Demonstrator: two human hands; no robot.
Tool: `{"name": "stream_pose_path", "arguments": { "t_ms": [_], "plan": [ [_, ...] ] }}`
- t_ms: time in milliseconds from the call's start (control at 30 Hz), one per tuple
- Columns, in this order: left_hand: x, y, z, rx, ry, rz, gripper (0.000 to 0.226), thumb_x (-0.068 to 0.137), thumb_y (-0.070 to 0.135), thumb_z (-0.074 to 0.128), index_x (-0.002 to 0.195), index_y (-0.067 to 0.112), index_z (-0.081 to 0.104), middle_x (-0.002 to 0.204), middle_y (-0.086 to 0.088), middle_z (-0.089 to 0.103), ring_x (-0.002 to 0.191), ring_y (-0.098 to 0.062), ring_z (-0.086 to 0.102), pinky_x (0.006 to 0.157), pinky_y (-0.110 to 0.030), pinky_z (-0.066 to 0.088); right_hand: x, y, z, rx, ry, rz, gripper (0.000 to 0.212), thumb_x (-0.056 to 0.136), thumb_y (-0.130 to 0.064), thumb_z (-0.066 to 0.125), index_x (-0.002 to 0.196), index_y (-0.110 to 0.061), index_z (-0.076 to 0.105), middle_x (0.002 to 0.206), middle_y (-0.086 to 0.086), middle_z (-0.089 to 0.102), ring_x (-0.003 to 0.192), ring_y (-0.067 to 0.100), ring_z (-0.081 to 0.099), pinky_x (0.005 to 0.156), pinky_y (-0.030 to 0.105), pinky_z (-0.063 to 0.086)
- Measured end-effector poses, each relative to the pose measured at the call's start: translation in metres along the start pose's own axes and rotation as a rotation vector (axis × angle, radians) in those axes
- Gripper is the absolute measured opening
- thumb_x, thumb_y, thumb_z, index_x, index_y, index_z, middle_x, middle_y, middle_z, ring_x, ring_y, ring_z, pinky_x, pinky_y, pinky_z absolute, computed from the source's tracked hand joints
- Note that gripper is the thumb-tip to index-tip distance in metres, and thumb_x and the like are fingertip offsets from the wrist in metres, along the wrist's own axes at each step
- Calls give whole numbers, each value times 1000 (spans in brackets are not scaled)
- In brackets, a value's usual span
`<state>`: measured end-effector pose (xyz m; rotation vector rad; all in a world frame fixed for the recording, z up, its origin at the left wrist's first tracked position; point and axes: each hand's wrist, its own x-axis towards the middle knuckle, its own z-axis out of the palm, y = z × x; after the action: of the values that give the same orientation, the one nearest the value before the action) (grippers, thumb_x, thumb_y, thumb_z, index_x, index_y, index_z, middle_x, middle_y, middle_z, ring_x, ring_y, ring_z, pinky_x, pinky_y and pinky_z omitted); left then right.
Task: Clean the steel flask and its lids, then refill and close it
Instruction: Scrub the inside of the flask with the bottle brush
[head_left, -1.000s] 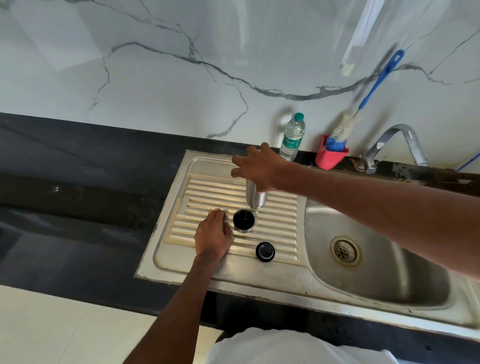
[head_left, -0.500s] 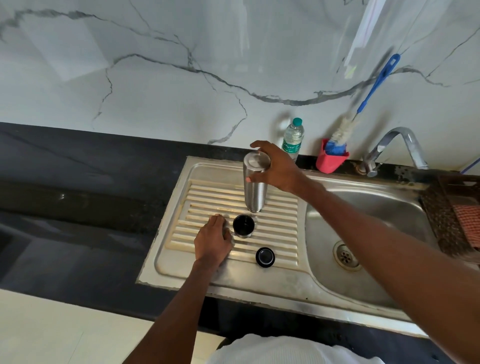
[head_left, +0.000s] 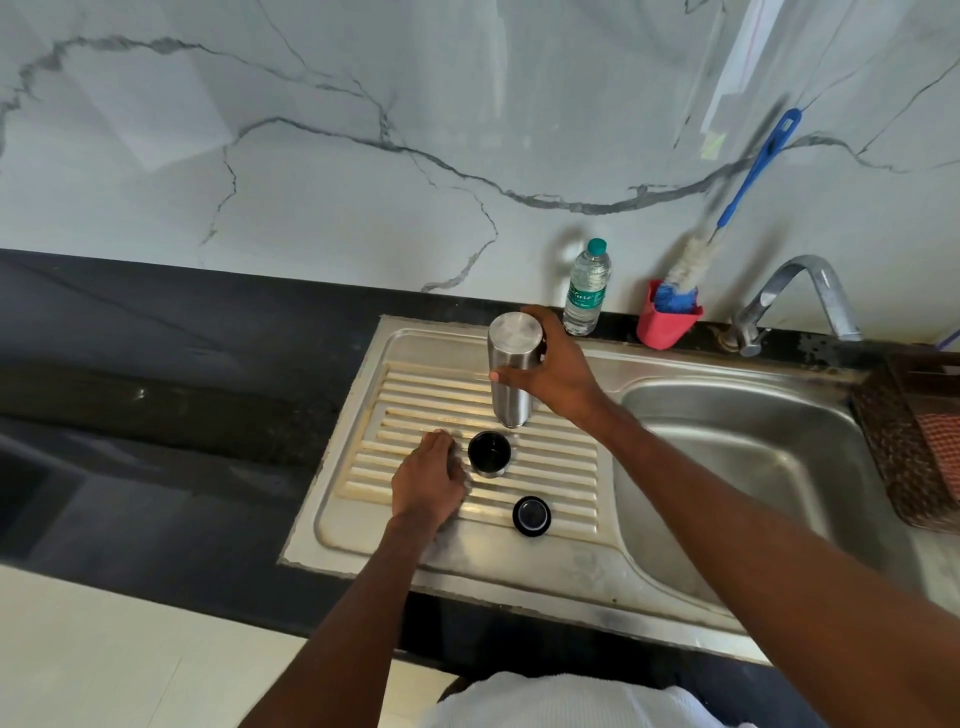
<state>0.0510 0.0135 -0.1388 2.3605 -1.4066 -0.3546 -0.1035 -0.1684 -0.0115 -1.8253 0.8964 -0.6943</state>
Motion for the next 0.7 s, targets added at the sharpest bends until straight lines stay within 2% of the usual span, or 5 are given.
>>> {"name": "stream_pose_path", "arguments": {
  "t_ms": [233,333,500,600,700],
  "plan": [
    [-1,2,-8,-49,-42,2,18,95,26,61,109,34,53,106,17,52,83,-15,60,69,-34,48,-5,6,2,50,-5,48,99,65,-31,98,146,-26,40,131,-12,61,120,15,58,102,38,53],
    [0,2,-11,-60,-55,0,24,95,24,63,115,35,56,114,17,55,88,-16,62,74,-36,52,-6,8,2,64,-18,77,101,64,-33,98,147,-27,41,135,-8,61,123,17,58,105,40,52],
    [-1,-2,-21,-245,-60,-45,42,97,13,62,128,40,59,116,15,67,93,-9,69,81,-39,62,-8,13,-1,84,-90,103,120,50,-56,97,150,-31,37,142,-8,57,133,15,52,111,42,48],
    [-7,8,-33,-319,267,-45,35,98,6,62,125,28,66,116,7,72,102,-11,69,90,-38,61,-16,19,-10,92,-86,130,121,49,-57,98,150,-36,35,148,-5,51,139,13,45,114,38,42],
    [-16,48,-54,-312,547,96,25,99,7,60,120,17,69,118,3,71,108,-18,64,94,-34,51,-35,26,-28,190,54,214,96,70,-38,95,149,-29,40,146,-1,52,135,12,47,111,33,42]
  ]
}}
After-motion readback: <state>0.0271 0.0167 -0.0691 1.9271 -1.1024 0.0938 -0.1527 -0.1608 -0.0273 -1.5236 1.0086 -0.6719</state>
